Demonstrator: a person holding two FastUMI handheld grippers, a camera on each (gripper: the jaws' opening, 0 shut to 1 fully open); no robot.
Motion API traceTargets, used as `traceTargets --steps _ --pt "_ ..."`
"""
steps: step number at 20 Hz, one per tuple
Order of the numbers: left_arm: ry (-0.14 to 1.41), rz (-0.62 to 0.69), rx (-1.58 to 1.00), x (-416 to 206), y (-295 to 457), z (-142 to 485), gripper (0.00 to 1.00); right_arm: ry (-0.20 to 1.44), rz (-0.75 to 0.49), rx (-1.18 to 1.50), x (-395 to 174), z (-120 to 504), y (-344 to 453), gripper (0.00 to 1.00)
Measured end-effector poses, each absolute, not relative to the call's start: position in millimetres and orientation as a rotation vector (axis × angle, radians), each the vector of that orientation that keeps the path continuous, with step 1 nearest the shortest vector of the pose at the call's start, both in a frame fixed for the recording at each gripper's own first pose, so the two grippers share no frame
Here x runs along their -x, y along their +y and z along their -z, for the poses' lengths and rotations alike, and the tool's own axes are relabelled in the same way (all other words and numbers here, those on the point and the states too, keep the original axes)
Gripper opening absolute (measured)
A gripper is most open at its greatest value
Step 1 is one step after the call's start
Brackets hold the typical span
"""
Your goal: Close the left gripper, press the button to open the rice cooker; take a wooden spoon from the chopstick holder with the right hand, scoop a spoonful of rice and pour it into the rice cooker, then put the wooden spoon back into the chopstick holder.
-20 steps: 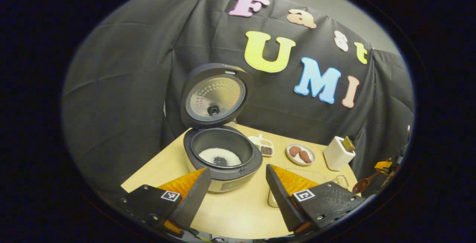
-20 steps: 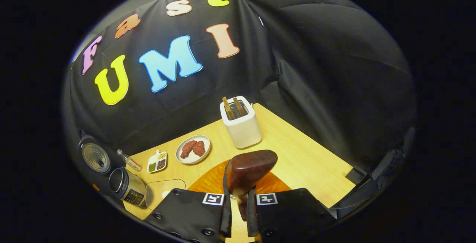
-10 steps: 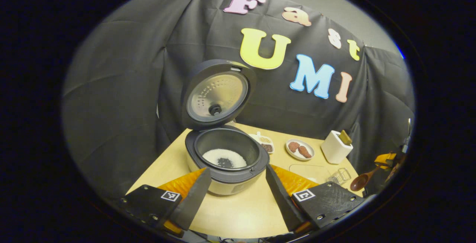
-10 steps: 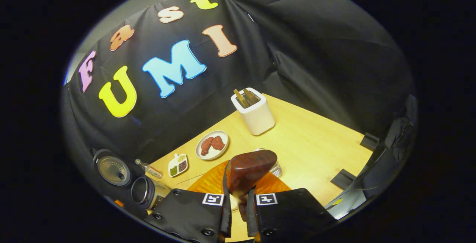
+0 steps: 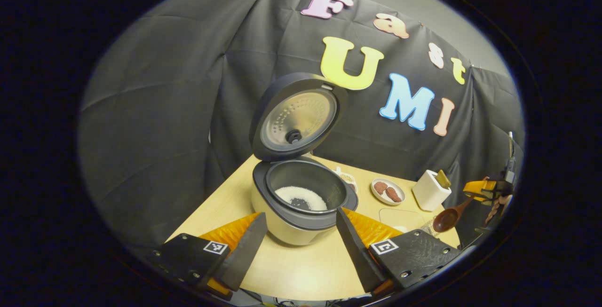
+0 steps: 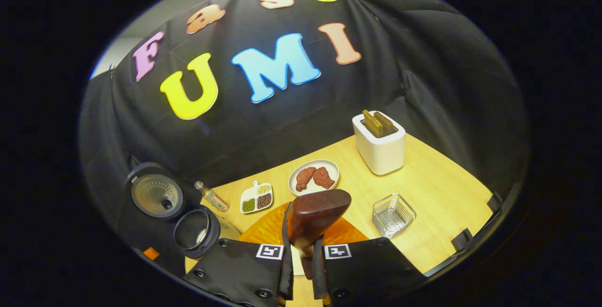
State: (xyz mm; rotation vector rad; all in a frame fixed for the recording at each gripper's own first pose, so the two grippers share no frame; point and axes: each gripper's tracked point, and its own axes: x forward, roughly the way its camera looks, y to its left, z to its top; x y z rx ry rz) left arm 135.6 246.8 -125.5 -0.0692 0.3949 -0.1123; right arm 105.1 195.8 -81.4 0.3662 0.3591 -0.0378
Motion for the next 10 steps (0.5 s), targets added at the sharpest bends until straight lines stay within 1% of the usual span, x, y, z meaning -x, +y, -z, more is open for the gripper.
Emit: traceTargets --steps 3,4,5,6,8,9,10 --pt "0.396 0.073 0.004 -130.9 274.3 130.1 0.94 0.399 0.007 -0.291 -123.4 98.1 216.4 0.18" --pt "0.394 0.058 -0.014 -129.0 283.2 129.7 0.91 0.411 -0.004 -0.281 -131.2 105.4 222.9 0.14" --pt "0.394 0.045 -0.022 -127.0 291.8 127.7 0.91 0.421 -0.009 -0.274 -137.5 111.1 226.9 0.14" --pt "0.397 0.034 -0.022 -125.2 299.8 127.8 0.94 0.433 -0.006 -0.262 -142.8 119.3 228.0 0.18" --pt "0.402 0.013 -0.009 -122.4 311.1 130.2 0.94 0.453 0.012 -0.221 -152.5 133.7 226.0 0.17" --pt "0.405 0.003 -0.001 -122.0 315.0 130.4 0.92 0.459 0.016 -0.201 -156.5 138.6 225.3 0.18" --pt "0.406 -0.004 0.007 -121.9 318.3 131.1 0.94 0.465 0.019 -0.181 -160.8 144.1 223.5 0.18"
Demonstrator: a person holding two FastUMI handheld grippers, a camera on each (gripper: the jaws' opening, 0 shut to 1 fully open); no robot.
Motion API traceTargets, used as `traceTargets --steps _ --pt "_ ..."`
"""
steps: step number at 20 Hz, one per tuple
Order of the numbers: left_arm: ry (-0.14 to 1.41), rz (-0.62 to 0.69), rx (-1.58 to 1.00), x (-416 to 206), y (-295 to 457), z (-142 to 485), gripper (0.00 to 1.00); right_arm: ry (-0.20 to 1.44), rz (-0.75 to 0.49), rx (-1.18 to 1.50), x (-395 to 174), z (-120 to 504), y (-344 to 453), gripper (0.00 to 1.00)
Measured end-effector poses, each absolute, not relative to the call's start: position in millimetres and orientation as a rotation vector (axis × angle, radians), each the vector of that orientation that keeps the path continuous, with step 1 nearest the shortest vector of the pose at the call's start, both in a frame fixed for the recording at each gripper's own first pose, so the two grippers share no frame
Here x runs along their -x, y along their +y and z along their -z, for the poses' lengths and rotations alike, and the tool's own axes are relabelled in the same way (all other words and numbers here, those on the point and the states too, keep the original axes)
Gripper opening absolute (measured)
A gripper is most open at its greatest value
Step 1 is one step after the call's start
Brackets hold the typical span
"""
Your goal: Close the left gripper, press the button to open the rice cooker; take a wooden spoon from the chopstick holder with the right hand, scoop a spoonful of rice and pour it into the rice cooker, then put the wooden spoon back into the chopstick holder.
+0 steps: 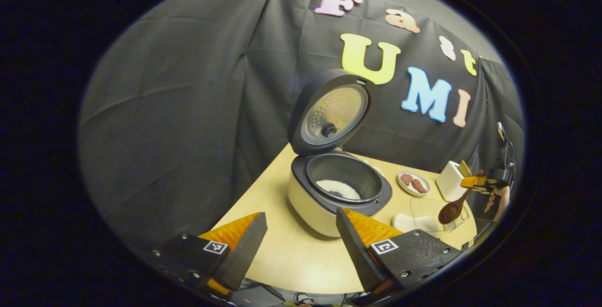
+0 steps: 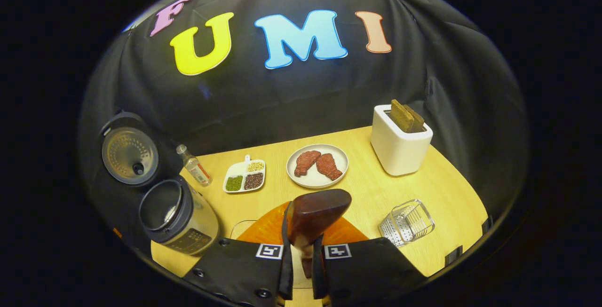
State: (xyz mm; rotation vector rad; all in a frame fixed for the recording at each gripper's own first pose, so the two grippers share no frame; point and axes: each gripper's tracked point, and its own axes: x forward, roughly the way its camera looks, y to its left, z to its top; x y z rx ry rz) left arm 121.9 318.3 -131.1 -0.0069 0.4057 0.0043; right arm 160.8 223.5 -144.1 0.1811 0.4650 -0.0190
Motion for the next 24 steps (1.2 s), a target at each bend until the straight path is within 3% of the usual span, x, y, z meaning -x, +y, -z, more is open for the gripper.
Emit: traceTargets --steps 1,2,7,10,17,21,22,24 --pt "0.405 -0.01 0.014 -121.5 319.2 131.1 0.94 0.467 0.019 -0.167 -162.4 147.7 223.4 0.14" --pt "0.405 -0.012 0.021 -119.4 318.3 132.3 0.94 0.473 0.016 -0.153 -166.6 153.9 223.8 0.18" --pt "0.406 -0.005 -0.002 -115.7 308.9 137.7 0.96 0.526 -0.008 -0.06 -159.8 193.9 235.1 0.14" --pt "0.402 -0.022 -0.032 -114.8 319.4 138.1 0.94 0.54 -0.062 -0.06 -152.1 203.7 254.2 0.18" --pt "0.401 -0.084 -0.008 -97.9 345.3 137.1 0.92 0.652 -0.06 -0.379 -159.6 221.0 274.4 0.18" --pt "0.408 -0.115 -0.007 -90.7 357.8 142.0 0.94 0.664 -0.075 -0.381 -159.0 221.7 277.5 0.18" --pt "0.408 -0.118 -0.004 -87.3 358.7 141.5 0.92 0.665 -0.073 -0.383 -157.8 222.3 277.4 0.14" --pt "0.401 -0.117 0.001 -85.3 357.5 137.4 0.92 0.664 -0.064 -0.415 -156.0 220.1 274.6 0.18"
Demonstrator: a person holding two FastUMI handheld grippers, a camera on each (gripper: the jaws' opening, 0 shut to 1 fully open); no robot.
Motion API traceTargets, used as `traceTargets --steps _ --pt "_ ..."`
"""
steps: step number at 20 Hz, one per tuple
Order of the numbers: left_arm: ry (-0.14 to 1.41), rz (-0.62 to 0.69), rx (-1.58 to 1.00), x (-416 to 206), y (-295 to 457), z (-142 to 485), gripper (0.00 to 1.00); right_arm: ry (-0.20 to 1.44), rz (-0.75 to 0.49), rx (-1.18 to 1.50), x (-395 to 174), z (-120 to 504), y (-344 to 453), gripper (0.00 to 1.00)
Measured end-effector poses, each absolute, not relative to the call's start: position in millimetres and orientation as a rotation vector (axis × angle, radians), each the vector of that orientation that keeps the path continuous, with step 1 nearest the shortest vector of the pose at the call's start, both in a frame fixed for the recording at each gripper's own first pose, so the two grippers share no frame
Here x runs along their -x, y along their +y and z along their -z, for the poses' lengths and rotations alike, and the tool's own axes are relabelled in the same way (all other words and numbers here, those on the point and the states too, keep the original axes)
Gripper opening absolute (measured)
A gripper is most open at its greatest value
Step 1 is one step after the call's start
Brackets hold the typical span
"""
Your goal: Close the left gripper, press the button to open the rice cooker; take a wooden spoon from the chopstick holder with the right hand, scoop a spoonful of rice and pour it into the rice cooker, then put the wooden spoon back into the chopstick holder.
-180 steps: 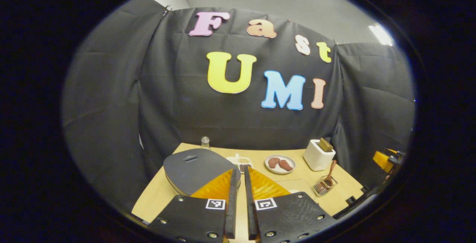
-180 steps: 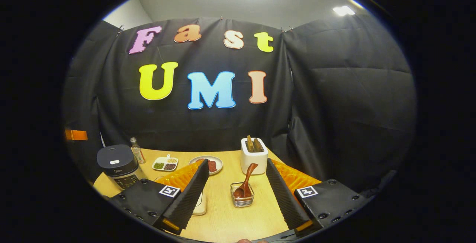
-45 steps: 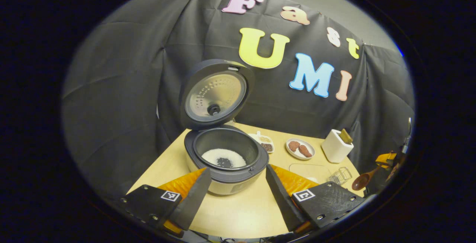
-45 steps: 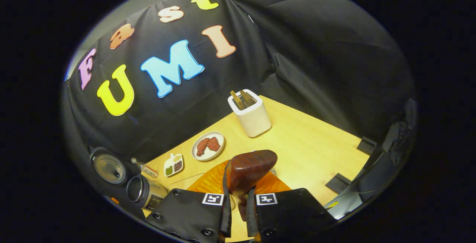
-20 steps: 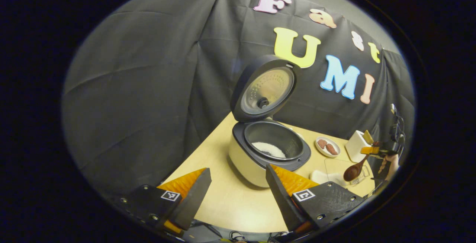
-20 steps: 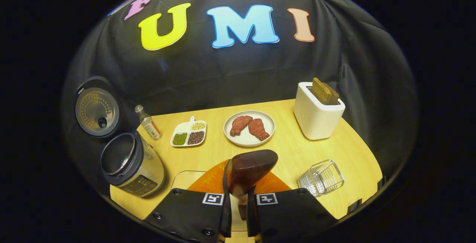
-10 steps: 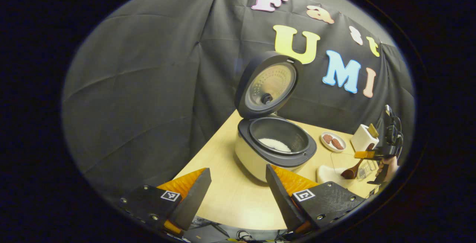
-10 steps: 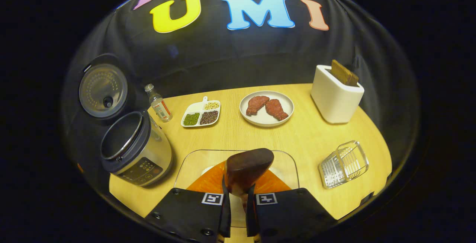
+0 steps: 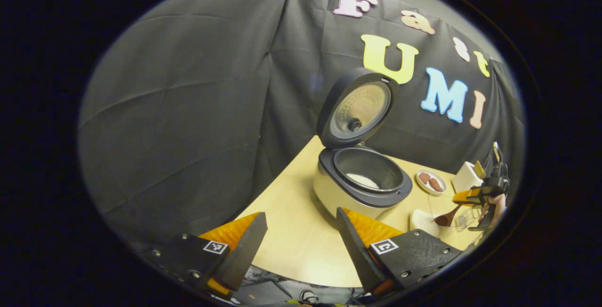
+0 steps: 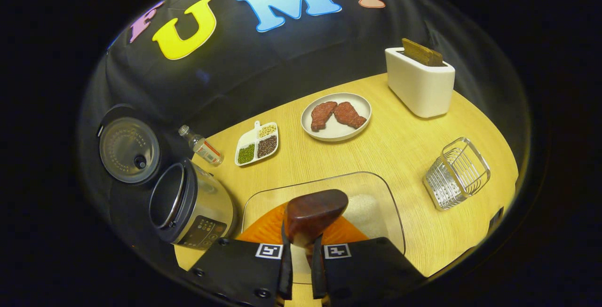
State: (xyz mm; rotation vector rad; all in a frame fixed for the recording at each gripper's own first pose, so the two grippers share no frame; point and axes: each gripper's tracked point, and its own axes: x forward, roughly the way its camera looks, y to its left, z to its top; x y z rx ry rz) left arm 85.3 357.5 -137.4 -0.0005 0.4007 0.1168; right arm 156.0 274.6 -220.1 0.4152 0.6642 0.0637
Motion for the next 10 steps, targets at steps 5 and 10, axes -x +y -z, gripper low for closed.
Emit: traceTargets --steps 5,10 --pt "0.392 -0.1 -0.023 -87.8 346.0 133.9 0.94 0.652 -0.032 -0.525 -150.5 209.5 255.4 0.17" --pt "0.39 -0.087 -0.036 -91.4 335.8 132.2 0.92 0.628 -0.004 -0.662 -150.0 191.4 243.3 0.14"
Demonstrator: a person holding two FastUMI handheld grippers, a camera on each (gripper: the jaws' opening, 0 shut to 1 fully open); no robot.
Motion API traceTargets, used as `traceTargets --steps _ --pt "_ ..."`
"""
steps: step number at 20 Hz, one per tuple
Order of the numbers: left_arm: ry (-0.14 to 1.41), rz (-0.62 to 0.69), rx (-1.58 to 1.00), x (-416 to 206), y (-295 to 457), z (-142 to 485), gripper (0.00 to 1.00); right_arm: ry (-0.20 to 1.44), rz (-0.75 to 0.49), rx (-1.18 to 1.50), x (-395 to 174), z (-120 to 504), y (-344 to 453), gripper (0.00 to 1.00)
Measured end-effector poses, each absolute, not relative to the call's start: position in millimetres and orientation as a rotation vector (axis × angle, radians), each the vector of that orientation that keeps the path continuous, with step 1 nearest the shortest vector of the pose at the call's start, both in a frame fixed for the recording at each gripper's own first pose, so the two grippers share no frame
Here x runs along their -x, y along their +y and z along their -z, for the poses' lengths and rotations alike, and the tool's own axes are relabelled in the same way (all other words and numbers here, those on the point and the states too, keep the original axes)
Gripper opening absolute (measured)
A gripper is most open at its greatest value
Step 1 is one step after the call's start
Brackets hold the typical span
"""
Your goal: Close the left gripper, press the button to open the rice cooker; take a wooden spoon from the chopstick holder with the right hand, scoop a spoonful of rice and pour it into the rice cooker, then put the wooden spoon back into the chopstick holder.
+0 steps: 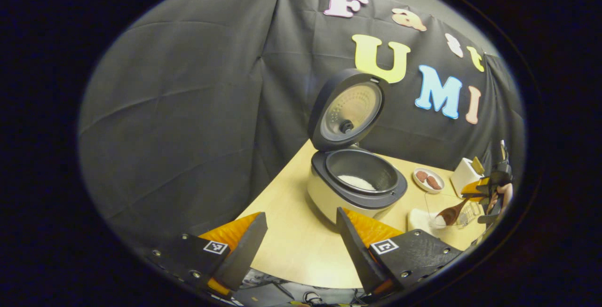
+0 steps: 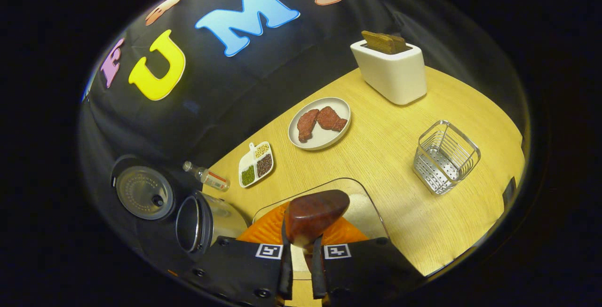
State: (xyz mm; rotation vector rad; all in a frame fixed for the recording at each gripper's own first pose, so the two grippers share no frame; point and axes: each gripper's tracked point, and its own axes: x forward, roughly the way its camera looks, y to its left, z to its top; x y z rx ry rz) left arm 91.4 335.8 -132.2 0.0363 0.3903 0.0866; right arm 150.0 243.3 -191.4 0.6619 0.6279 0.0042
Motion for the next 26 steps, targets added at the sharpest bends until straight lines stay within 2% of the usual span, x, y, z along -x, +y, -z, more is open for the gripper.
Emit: traceTargets --steps 1,7,14,15,16,19,20,21,22,23,24,26 --pt "0.389 -0.082 -0.038 -92.5 334.2 131.5 0.92 0.628 0.001 -0.683 -149.8 187.5 241.6 0.18" --pt "0.415 -0.105 -0.045 -92.8 340.5 135.4 0.94 0.609 0.007 -0.714 -150.4 161.9 232.5 0.18" --pt "0.431 -0.125 0.0 -85.9 348.3 145.3 0.94 0.57 0.0 -0.877 -174.1 127.8 237.4 0.18" --pt "0.432 -0.128 -0.002 -87.1 348.7 145.7 0.96 0.566 -0.001 -0.897 -177.9 121.6 237.1 0.14" --pt "0.43 -0.132 -0.001 -86.7 351.9 143.8 0.92 0.556 -0.003 -0.923 -182.9 113.7 237.6 0.18" --pt "0.432 -0.148 0.013 -83.5 357.6 144.8 0.94 0.538 -0.017 -1.001 -194.8 91.3 244.1 0.18" --pt "0.433 -0.154 0.021 -82.3 360.9 147.4 0.94 0.541 -0.021 -1.024 -197.9 85.7 248.8 0.14" --pt "0.433 -0.161 0.027 -81.5 362.7 147.4 0.94 0.54 -0.033 -1.039 -201.8 79.1 254.6 0.17" --pt "0.433 -0.166 0.031 -81.2 364.3 148.4 0.94 0.536 -0.056 -1.046 -204.0 71.0 260.8 0.18" --pt "0.432 -0.172 0.033 -80.5 366.0 148.8 0.94 0.533 -0.079 -1.05 -206.8 62.5 267.4 0.14" --pt "0.43 -0.179 0.035 -79.2 368.7 148.6 0.92 0.532 -0.101 -1.05 -210.5 53.8 276.5 0.18" --pt "0.427 -0.191 0.038 -78.8 373.6 147.4 0.94 0.531 -0.149 -1.05 -215.7 39.4 298.3 0.17"
